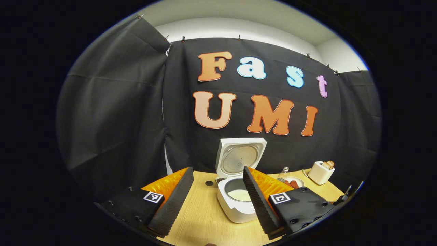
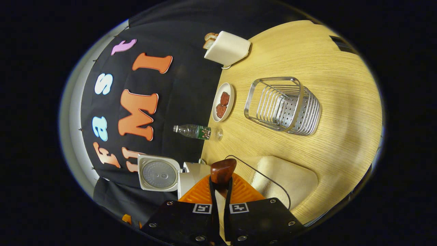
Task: Close the left gripper, press the button to open the rice cooker; take a wooden spoon from the chopstick holder with the right hand, scoop a spoonful of rice and pour it into the rice cooker, then put the wooden spoon back into the chopstick holder.
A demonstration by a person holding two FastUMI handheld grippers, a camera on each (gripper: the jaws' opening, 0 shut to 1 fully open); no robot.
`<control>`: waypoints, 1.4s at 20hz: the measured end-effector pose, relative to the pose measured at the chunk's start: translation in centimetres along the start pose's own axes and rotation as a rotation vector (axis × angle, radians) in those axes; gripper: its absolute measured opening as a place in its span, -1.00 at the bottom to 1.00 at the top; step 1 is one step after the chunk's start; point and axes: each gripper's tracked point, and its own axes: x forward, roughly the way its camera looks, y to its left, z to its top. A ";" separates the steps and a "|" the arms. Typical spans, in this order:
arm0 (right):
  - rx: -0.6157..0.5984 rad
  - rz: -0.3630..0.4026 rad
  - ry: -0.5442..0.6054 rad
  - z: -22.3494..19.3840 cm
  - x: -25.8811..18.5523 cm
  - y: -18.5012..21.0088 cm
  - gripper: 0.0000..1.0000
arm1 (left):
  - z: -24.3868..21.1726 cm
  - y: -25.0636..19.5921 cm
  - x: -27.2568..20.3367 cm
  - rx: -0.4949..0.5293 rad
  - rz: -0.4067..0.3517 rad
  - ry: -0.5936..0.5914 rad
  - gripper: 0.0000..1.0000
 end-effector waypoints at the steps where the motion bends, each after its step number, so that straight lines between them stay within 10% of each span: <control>1: 0.008 0.009 -0.004 0.4 -0.4 0.5 -0.91 | 0.0 -0.2 0.0 -0.004 -0.005 -0.001 0.96; 28: 0.068 0.225 0.044 1.0 2.6 22.5 -0.92 | 1.1 1.6 -0.5 -0.035 0.021 -0.036 0.99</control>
